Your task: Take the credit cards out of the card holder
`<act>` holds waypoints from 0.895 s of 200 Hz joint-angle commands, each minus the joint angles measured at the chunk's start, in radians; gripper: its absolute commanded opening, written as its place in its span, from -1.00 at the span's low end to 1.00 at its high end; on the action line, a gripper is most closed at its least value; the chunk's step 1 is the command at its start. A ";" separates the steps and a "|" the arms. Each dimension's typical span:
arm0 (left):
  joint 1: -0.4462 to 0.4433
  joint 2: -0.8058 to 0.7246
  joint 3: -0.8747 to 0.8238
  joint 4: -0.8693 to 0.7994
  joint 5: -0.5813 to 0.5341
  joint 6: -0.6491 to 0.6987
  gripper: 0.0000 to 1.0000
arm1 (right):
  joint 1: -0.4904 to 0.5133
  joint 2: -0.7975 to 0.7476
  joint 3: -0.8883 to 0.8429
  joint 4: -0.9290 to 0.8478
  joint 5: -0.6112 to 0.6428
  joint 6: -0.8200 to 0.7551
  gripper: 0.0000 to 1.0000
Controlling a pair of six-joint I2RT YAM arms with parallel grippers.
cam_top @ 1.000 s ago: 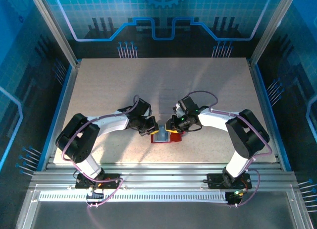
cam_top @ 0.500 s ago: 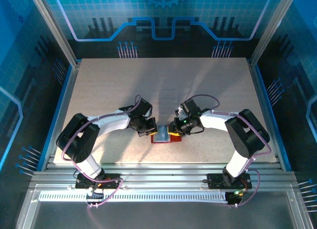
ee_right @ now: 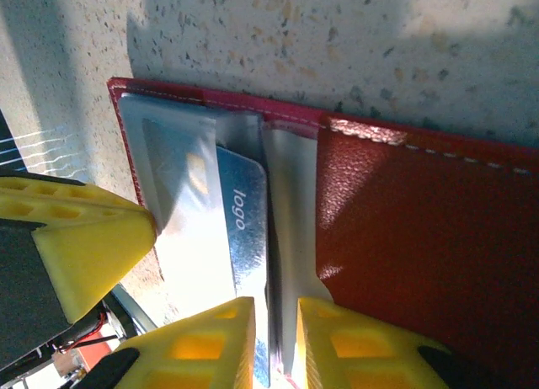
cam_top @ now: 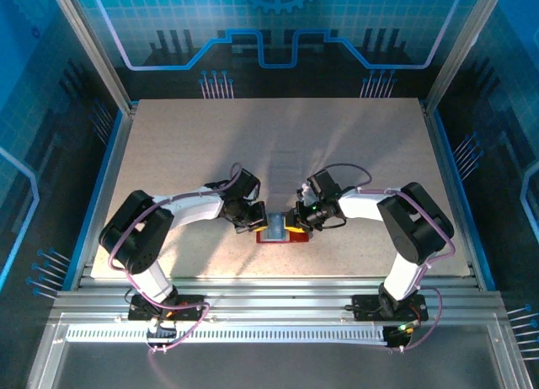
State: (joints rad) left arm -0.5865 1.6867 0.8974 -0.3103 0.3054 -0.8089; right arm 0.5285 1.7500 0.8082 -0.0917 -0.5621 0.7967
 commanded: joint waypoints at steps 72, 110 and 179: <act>-0.018 0.021 -0.003 -0.033 -0.012 0.014 -0.94 | -0.024 0.038 -0.051 0.132 -0.096 0.074 -0.62; -0.018 0.022 -0.005 -0.033 -0.012 0.014 -0.94 | -0.030 0.032 -0.060 0.148 -0.099 0.082 -0.66; -0.017 0.016 -0.003 -0.048 -0.029 0.017 -0.94 | -0.043 0.001 -0.067 0.121 -0.071 0.061 -0.74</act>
State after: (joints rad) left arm -0.5941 1.6882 0.8970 -0.3107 0.3016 -0.8089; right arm 0.5079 1.7676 0.7532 0.0540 -0.6399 0.8719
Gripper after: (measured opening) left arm 0.052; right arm 0.139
